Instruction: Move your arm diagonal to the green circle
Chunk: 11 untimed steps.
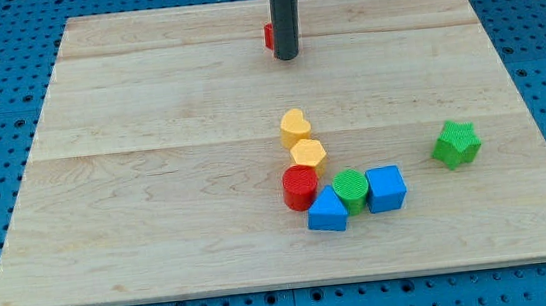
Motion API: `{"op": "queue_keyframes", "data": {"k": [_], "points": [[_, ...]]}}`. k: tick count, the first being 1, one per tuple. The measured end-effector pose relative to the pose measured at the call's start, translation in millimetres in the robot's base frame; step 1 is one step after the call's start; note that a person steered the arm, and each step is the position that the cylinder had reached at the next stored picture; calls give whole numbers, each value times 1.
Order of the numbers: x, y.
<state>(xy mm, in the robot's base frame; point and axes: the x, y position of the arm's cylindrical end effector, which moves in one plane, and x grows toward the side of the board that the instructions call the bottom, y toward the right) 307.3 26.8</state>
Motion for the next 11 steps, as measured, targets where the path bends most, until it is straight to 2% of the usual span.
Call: {"op": "queue_keyframes", "data": {"k": [2, 3, 5, 7, 10, 11], "points": [[5, 3], [8, 24], [12, 165], [135, 213], [133, 205], [109, 183]]}}
